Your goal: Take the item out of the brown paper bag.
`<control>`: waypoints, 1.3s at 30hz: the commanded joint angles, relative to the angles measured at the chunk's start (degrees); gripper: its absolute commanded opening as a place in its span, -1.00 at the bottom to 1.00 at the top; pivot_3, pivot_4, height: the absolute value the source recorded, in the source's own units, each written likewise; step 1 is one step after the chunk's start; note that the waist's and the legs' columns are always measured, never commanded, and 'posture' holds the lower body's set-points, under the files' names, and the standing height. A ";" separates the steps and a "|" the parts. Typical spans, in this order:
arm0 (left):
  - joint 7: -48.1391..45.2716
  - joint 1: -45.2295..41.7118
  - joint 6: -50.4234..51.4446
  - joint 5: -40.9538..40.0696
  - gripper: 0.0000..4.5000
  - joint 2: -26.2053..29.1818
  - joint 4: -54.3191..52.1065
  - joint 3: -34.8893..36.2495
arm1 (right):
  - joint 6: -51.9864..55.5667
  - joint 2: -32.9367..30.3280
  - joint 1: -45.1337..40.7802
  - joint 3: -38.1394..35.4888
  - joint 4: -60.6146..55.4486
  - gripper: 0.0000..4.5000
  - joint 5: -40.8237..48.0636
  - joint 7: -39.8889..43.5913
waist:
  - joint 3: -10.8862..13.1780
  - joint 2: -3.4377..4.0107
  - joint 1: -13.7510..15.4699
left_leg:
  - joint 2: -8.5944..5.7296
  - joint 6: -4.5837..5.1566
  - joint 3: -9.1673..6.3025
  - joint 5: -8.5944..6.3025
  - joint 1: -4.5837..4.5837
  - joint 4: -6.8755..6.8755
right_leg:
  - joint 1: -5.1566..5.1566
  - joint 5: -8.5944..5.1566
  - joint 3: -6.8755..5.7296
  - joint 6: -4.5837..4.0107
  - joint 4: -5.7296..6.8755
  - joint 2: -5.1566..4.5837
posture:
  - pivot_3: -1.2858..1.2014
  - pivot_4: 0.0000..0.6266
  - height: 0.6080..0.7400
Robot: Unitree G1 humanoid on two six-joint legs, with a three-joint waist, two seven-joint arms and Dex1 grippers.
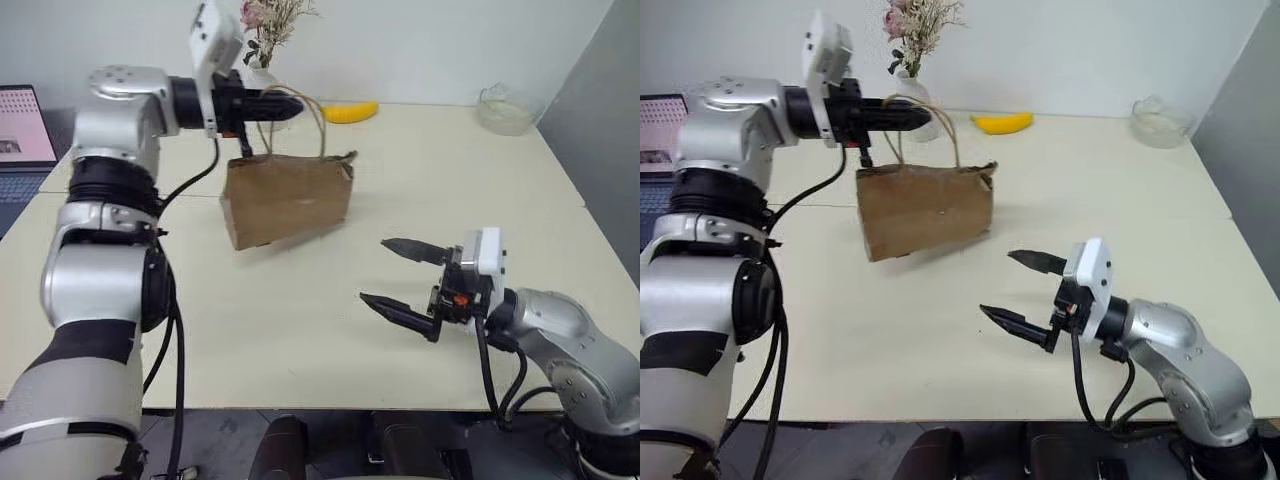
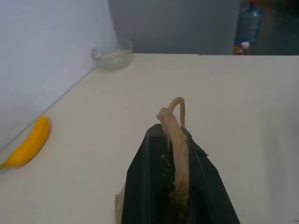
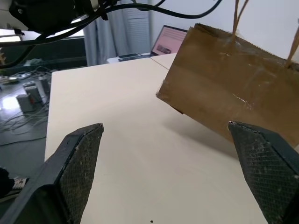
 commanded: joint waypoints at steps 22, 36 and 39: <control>9.34 -1.38 -23.03 12.69 -0.99 -4.05 15.00 0.13 | 4.82 -0.49 2.85 -1.27 -9.69 1.00 1.53 -13.70 | 0.00 -0.02 -0.71 | -0.01 0.01 0.04 0.01 0.09 0.07 | 0.02 0.03 0.05 0.05 0.21 0.03 | 0.03 -0.52 1.00; 4.35 3.93 -12.55 8.70 0.24 1.43 9.45 5.01 | 4.06 -1.18 -1.94 1.27 -4.18 1.00 1.78 -8.37 | -0.01 -0.03 -0.80 | 0.03 0.01 0.02 0.01 0.09 0.11 | 0.02 0.04 0.05 0.05 0.26 0.04 | 0.03 -0.52 1.00; 4.54 5.90 -8.89 6.91 0.24 2.97 6.36 6.77 | 3.85 -1.03 -2.92 2.21 -3.14 1.00 1.16 -7.69 | -0.01 -0.03 -0.76 | 0.05 0.01 -0.03 0.02 0.12 0.12 | 0.01 0.04 0.06 0.05 0.30 0.04 | 0.03 -0.52 1.00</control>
